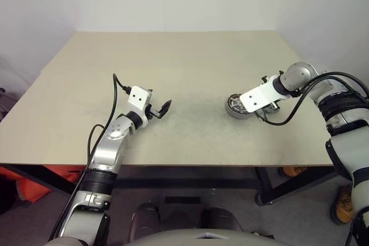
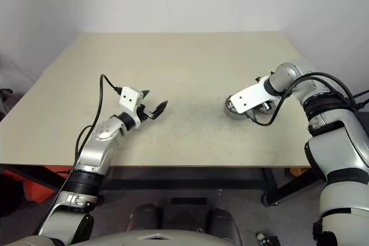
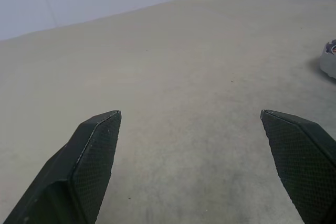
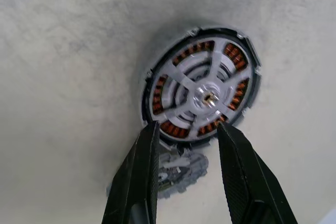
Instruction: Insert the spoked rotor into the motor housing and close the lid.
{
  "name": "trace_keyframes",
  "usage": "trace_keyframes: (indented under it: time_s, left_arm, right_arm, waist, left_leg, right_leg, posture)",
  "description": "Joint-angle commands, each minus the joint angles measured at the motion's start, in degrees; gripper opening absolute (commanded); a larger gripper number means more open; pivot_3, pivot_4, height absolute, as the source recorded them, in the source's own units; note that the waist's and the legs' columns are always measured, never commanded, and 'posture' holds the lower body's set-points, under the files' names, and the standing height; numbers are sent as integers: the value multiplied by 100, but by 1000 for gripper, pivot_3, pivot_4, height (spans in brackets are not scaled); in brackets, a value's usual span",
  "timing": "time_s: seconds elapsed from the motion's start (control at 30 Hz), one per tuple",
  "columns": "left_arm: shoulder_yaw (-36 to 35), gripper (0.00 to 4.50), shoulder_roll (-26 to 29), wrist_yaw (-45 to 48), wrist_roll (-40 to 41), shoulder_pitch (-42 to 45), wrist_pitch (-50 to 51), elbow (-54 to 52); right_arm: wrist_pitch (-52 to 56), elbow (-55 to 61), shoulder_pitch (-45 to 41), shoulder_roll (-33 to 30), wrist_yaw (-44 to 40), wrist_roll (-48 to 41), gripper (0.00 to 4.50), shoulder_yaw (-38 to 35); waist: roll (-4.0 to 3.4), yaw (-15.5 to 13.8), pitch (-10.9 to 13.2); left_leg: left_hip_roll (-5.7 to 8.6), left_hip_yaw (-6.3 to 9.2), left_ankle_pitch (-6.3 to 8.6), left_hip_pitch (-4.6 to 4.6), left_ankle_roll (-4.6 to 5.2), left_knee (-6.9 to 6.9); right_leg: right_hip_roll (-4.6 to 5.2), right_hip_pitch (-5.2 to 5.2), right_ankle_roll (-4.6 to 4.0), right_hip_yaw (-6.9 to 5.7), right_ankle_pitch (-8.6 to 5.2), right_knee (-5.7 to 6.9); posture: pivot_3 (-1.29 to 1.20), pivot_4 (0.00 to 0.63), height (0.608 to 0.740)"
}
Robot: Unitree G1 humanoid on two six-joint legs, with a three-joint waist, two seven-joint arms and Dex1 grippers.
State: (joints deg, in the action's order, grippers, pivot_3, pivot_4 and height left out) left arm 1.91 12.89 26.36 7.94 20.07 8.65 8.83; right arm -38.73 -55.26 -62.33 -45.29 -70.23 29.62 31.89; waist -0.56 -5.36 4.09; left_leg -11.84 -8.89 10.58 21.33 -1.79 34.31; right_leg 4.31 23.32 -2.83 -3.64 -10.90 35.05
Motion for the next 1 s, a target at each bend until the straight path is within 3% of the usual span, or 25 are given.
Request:
trace_keyframes:
  time_s: [0.03, 1.0]
  left_arm:
    - [-80, 4500, 25, -38, 15, 26, -121, -141]
    - [-108, 4500, 74, -115, 25, -139, -65, -326]
  right_arm:
    - [-164, -82, -157, -8, -9, 74, 1891, -6]
    - [-114, -273, 1, 278, -117, 278, 1891, -44]
  waist:
    - [0, 0, 0]
    - [0, 4, 0]
  left_leg:
    - [0, 0, 0, 1, 0, 0]
    - [-1, 0, 0, -5, 1, 3]
  right_leg:
    - [0, 1, 0, 0, 0, 0]
    - [0, 0, -1, 1, 0, 10]
  posture:
    - [0, 0, 740]
    - [0, 0, 740]
